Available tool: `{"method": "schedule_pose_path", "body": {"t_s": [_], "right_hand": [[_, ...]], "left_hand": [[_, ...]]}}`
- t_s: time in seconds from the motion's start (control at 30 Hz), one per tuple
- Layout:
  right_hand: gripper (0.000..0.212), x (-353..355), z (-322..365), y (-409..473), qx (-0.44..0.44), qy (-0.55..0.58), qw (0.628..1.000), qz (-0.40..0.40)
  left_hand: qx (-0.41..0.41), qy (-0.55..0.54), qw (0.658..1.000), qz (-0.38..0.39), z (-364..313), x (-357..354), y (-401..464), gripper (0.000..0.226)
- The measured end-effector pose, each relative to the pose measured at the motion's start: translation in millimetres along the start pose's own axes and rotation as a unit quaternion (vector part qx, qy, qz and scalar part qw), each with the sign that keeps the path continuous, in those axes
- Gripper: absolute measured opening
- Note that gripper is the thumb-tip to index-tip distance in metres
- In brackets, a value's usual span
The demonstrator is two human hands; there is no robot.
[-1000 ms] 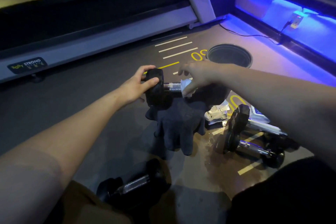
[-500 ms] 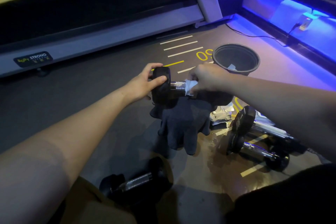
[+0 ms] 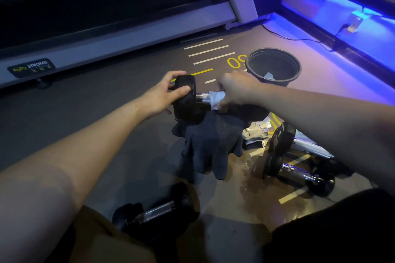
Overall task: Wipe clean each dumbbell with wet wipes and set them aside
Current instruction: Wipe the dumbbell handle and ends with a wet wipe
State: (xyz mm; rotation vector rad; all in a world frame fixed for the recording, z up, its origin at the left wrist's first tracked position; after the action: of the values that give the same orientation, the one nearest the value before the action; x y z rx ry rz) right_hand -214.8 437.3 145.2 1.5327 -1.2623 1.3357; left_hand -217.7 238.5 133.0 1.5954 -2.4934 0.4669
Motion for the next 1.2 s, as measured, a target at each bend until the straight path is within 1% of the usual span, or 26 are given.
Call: {"method": "schedule_pose_path", "body": {"t_s": [0.13, 0.3, 0.5, 0.63, 0.8, 0.9, 0.97, 1.03, 1.1, 1.2], "right_hand": [[0.051, -6.9, -14.2, -2.8, 0.014, -0.071, 0.997, 0.016], [0.050, -12.6, -28.6, -5.1, 0.016, -0.114, 0.992, 0.047], [0.049, -15.4, -36.3, -6.0, 0.009, -0.057, 0.997, 0.054], [0.047, -16.4, -35.9, 0.3, 0.023, -0.095, 0.990, 0.100], [0.035, -17.3, -31.1, 9.0, 0.024, -0.115, 0.978, 0.171], [0.041, -16.4, -34.9, 7.6, 0.033, -0.083, 0.978, 0.189], [0.047, -15.5, -39.5, 4.2, 0.042, -0.019, 0.979, 0.200], [0.041, -13.1, -42.2, 0.5, 0.054, 0.057, 0.976, 0.204], [0.033, -10.9, -46.8, 1.7, 0.042, 0.115, 0.974, 0.188], [0.030, -11.6, -51.0, 7.6, 0.027, 0.136, 0.976, 0.169]], "left_hand": [[0.001, -0.005, 1.000, -0.001, -0.1, -0.9, 0.5, 0.046], [0.002, -0.005, 1.000, -0.005, 1.1, 1.3, -1.2, 0.046], [0.005, -0.022, 1.000, -0.001, 3.4, 1.3, 2.4, 0.043], [0.004, -0.025, 1.000, -0.003, 5.4, 2.4, 4.2, 0.042], [0.001, -0.018, 1.000, -0.001, 4.8, 2.4, 3.9, 0.041], [-0.001, -0.010, 1.000, 0.000, 4.9, 3.2, 3.7, 0.042], [-0.001, -0.005, 1.000, 0.003, 5.0, 4.0, 3.7, 0.043], [-0.002, -0.001, 1.000, 0.001, 4.1, 3.7, 4.2, 0.043], [-0.003, 0.001, 1.000, -0.003, 2.9, 2.9, 5.3, 0.044], [-0.003, -0.008, 1.000, -0.006, 1.6, 0.5, 7.1, 0.043]]}}
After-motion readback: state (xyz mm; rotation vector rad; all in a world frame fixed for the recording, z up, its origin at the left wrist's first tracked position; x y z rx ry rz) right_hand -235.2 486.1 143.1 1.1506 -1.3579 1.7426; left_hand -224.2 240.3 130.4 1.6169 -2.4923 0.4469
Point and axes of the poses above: each hand's wrist, its own y-axis towards the middle knuckle, its own x-axis out of the back of the hand, z = x × y, the point moved 6 cm from there along y, towards the middle knuckle, and after that the axes turned 12 degrees about -y, right-handed, at the moved point
